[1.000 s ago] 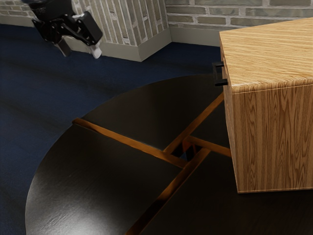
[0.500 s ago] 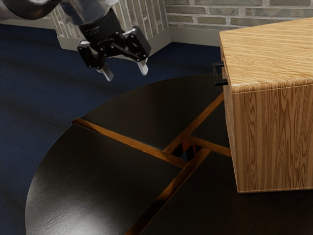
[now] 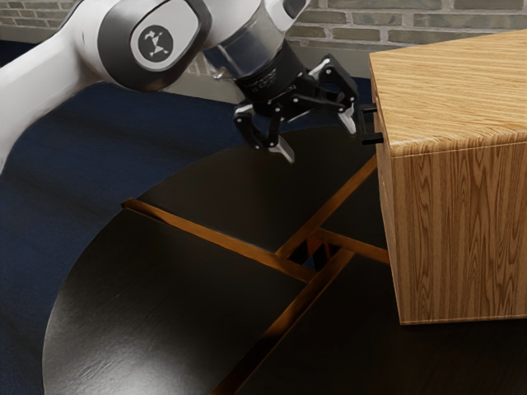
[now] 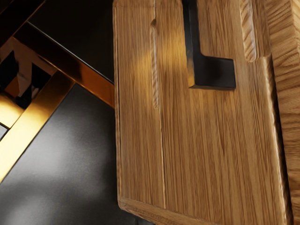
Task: Pull the drawer handle with one arm to open the drawer
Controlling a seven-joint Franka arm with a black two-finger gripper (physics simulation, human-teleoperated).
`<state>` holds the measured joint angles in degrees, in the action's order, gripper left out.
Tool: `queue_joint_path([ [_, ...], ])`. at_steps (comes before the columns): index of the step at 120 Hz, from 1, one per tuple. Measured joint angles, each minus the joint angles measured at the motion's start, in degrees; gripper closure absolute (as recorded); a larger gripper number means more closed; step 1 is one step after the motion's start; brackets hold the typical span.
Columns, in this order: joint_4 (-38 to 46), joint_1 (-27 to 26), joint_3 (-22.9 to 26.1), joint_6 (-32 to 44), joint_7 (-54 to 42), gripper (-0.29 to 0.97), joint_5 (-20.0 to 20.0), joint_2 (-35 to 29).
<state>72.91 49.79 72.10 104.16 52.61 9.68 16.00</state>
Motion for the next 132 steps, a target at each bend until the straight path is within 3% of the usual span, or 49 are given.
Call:
queue_joint_path([
  [12, 1.2, 12.0, 20.9, -0.4, 5.0, 0.00, 11.6, 9.9],
  [26, 7.4, 23.0, 33.5, -1.2, 10.8, 0.00, 20.2, 16.5],
  [35, 11.1, 27.2, 37.3, -1.2, 14.3, 0.00, 23.5, 18.8],
  [71, 11.4, 19.2, 28.6, 5.0, 24.3, 0.00, 26.7, 19.2],
  [86, 11.2, 18.4, 27.6, 7.5, 27.2, 0.00, 26.9, 19.6],
  [108, 11.0, 15.0, 27.1, 10.8, 28.0, 0.00, 28.5, 25.4],
  [132, 11.1, 16.6, 27.1, 12.1, 26.3, 0.00, 29.8, 27.2],
])
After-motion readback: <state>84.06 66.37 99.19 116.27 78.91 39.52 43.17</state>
